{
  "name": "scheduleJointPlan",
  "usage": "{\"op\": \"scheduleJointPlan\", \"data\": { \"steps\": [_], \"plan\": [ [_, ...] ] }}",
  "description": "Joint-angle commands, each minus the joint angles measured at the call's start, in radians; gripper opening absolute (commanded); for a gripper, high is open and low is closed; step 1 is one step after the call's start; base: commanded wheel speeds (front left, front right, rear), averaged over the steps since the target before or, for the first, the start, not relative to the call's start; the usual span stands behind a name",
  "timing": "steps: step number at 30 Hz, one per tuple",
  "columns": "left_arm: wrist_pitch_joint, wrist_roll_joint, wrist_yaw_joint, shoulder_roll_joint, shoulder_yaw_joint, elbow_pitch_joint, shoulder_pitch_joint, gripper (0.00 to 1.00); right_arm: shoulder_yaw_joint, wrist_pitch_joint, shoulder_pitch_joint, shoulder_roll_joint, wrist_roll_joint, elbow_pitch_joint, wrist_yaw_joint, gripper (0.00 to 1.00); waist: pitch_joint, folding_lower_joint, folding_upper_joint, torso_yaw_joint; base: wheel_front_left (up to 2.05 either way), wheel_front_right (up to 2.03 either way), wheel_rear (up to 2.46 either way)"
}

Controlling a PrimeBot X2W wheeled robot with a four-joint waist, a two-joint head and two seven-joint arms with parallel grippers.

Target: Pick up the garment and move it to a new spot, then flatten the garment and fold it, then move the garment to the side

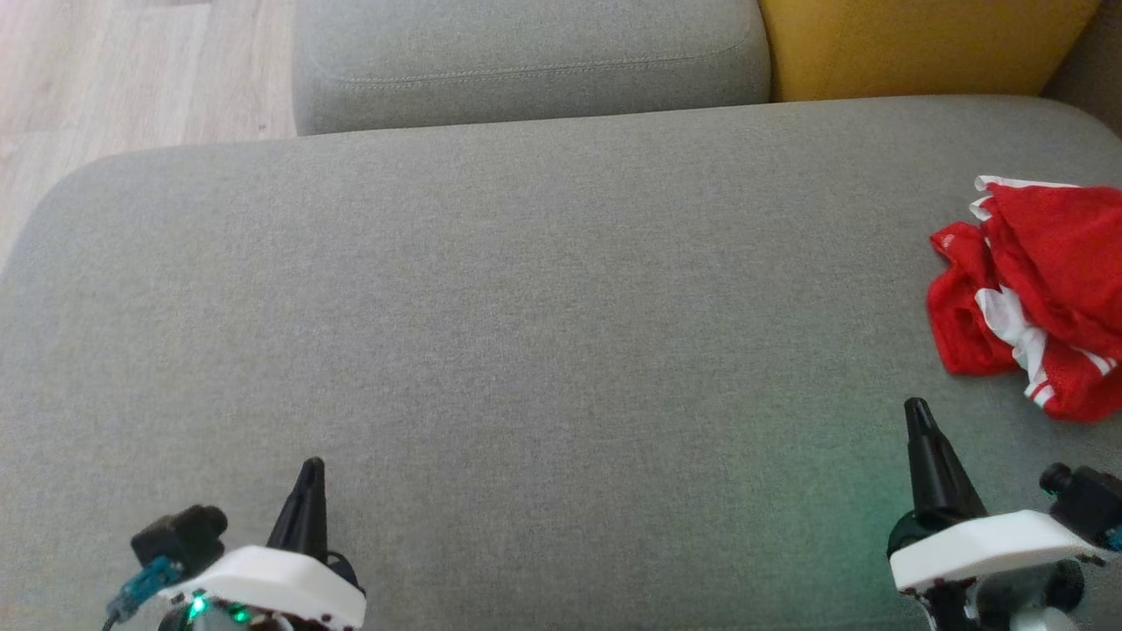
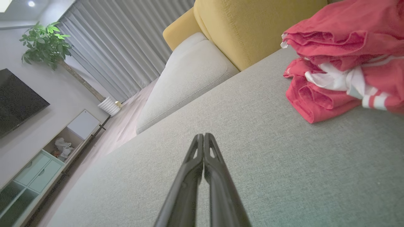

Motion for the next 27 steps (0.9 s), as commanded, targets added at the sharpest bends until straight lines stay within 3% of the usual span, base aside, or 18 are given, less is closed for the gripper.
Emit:
{"op": "scheduleJointPlan", "data": {
  "steps": [1,27],
  "plan": [
    [0.002,-0.02,-0.006,0.002,0.03,-0.025,-0.055,0.0,0.002,0.004,-0.055,-0.021,0.023,-0.026,0.003,0.0,0.0,0.0,0.0,0.0,0.0,0.0,0.0],
    [0.066,-0.316,-0.07,-0.016,0.11,-0.006,-0.095,0.0,-0.016,0.017,-0.102,-0.027,0.333,0.03,0.004,0.0,-0.005,0.0,0.0,0.001,0.0,0.0,0.0]
  ]
}}
